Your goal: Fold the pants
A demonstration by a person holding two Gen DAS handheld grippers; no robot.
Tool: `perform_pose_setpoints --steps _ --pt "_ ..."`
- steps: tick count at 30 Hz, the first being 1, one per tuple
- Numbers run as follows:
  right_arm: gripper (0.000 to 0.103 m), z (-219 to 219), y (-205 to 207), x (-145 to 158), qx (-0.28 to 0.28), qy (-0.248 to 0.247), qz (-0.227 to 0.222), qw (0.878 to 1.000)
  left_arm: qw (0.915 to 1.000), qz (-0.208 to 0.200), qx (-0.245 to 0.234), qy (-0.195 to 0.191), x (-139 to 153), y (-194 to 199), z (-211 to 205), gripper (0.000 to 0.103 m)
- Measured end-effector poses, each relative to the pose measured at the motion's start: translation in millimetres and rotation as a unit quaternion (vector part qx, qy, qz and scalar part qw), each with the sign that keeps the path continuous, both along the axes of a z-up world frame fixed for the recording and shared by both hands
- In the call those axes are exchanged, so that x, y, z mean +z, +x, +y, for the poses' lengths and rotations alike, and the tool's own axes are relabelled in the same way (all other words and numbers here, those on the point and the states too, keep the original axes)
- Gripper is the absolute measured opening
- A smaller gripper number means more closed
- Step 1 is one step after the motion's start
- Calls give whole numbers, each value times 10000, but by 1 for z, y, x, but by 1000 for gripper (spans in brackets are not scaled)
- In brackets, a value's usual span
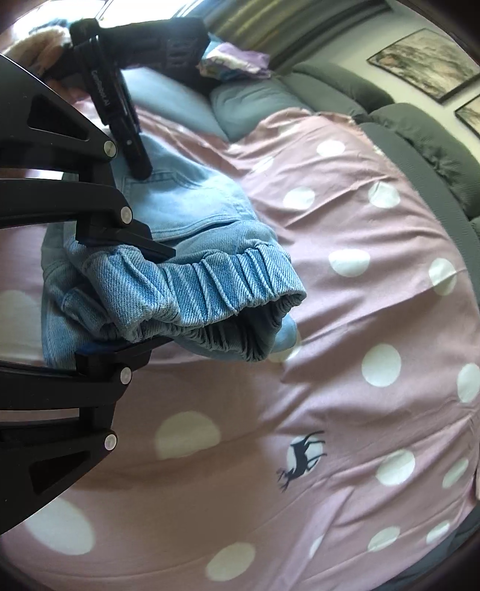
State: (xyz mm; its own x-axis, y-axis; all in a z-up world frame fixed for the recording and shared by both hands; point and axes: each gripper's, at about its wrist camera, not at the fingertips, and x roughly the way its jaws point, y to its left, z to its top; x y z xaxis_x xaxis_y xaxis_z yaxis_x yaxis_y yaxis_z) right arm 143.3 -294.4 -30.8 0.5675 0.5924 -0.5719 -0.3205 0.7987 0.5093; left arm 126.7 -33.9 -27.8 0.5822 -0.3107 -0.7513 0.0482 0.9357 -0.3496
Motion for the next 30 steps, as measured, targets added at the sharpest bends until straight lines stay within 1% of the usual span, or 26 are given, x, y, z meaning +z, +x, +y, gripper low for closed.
perform_pose_setpoints --steps 2,5,7,8,9,10,12,13,15,17,18,19,20,22,23,24,27,30 --pt "38 8 11 -9 24 -93 128 9999 9998 176 33 -2 -13 11 5 25" --pt "38 17 24 -24 37 -278 399 9988 9989 462 62 55 -32 17 9 27" --pt "39 22 28 -37 15 -502 583 9970 9992 376 99 115 -35 14 9 36" --pt "42 24 28 -42 -12 -621 616 9962 9993 323 100 168 -35 12 8 37" --pt "43 24 28 -45 -56 -672 641 9957 9990 330 132 283 -33 11 7 41" --pt "46 22 27 -45 -74 -623 659 9959 9985 290 234 403 -31 10 6 46" --pt "52 18 23 -42 -141 -627 707 9954 9982 212 313 472 -21 2 7 46" --pt "55 16 19 -37 -228 -731 652 9949 9985 135 351 402 -14 -3 9 47" --pt "57 10 9 -23 -348 -890 415 9946 9987 -31 449 259 1 -16 14 49" --pt "65 2 -5 -7 -433 -960 204 9942 9982 -281 519 115 20 -32 19 60" --pt "70 -2 -15 3 -461 -921 74 9947 9976 -419 552 66 30 -41 20 69" --pt "74 -6 -25 13 -468 -838 -64 9954 9966 -571 592 36 41 -51 21 75" --pt "76 -9 -34 21 -471 -774 -177 9957 9958 -679 618 30 50 -58 20 78" --pt "85 -13 -53 36 -493 -688 -392 9956 9938 -887 670 43 65 -77 20 91" --pt "86 -14 -60 40 -512 -677 -471 9953 9931 -969 654 46 69 -86 17 94" --pt "86 -12 -67 45 -524 -688 -553 9947 9928 -1019 633 67 72 -93 16 99" --pt "87 -11 -85 49 -661 -800 -668 9924 9924 -989 686 253 69 -112 8 100" --pt "87 -6 -93 45 -810 -984 -623 9899 9934 -861 612 455 63 -121 1 100"
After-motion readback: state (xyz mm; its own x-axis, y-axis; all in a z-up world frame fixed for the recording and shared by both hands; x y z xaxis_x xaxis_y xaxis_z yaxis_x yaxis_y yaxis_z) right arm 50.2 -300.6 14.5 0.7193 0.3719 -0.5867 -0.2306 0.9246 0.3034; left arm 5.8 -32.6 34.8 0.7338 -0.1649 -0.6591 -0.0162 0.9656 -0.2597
